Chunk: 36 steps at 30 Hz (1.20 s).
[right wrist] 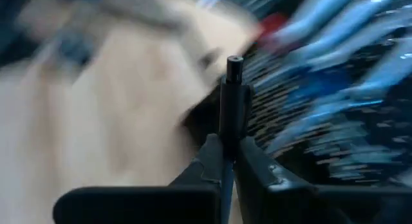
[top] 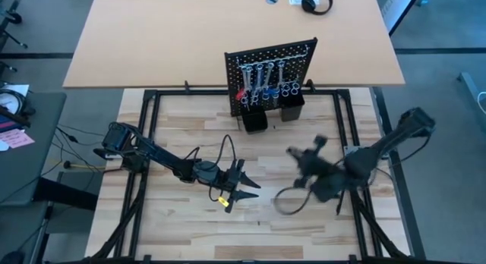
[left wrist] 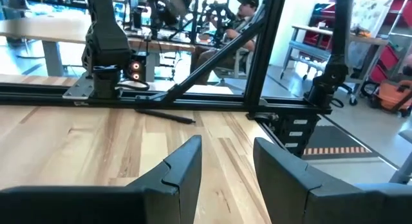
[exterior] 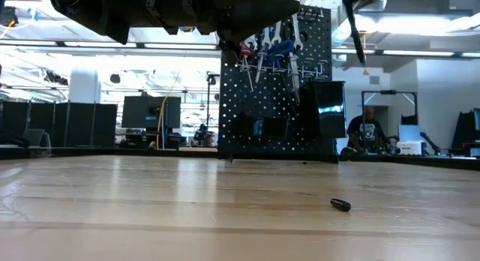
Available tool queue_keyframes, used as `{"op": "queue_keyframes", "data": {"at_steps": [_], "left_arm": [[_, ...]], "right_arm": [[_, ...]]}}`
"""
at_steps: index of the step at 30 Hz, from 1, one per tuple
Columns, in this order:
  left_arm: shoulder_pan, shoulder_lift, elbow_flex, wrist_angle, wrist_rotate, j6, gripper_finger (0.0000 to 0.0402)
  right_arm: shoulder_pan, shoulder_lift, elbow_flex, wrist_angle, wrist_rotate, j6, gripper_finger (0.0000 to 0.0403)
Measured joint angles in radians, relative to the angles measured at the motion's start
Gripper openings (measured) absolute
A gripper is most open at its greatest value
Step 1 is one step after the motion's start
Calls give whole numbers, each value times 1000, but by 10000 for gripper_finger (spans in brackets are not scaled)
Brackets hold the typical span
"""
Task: Hang tools onto peg board
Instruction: Put the left black pen into the right black bin on the pegboard
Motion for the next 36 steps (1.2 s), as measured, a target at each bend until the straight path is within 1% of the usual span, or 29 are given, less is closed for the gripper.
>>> {"op": "queue_keyframes", "data": {"at_steps": [2,3,4,5,6,7,9,11,13,16,20,24,30,33,36], "left_arm": [[0,0,0,2,0,2,134],[0,0,0,3,0,3,134],[0,0,0,3,0,3,134],[0,0,0,4,0,3,134],[0,0,0,4,0,3,134],[0,0,0,4,0,5,134],[0,0,0,5,0,7,134],[0,0,0,6,0,8,134],[0,0,0,6,0,15,134],[0,0,0,6,0,18,134],[1,0,0,-1,0,19,134],[1,0,0,-3,0,23,134],[1,0,0,-3,0,23,134],[1,0,0,-4,0,23,134],[1,0,0,-4,0,23,134]], "right_arm": [[-25,-91,-20,88,133,-62,24],[-48,-139,-35,138,167,-96,24],[-76,-184,-53,181,176,-134,24],[-112,-223,-72,222,162,-171,25],[-151,-256,-90,273,128,-208,25],[-191,-288,-112,336,71,-247,25],[-281,-348,-162,475,-77,-343,24],[-373,-381,-212,652,-219,-445,24],[-453,-393,-254,780,-268,-518,24],[-563,-381,-287,888,-286,-560,24],[-702,-339,-289,895,-397,-524,25],[-776,-275,-290,877,-413,-479,28],[-806,-212,-290,783,-413,-434,52],[-806,-205,-290,741,-413,-379,67],[-806,-211,-290,729,-413,-371,90]]}}
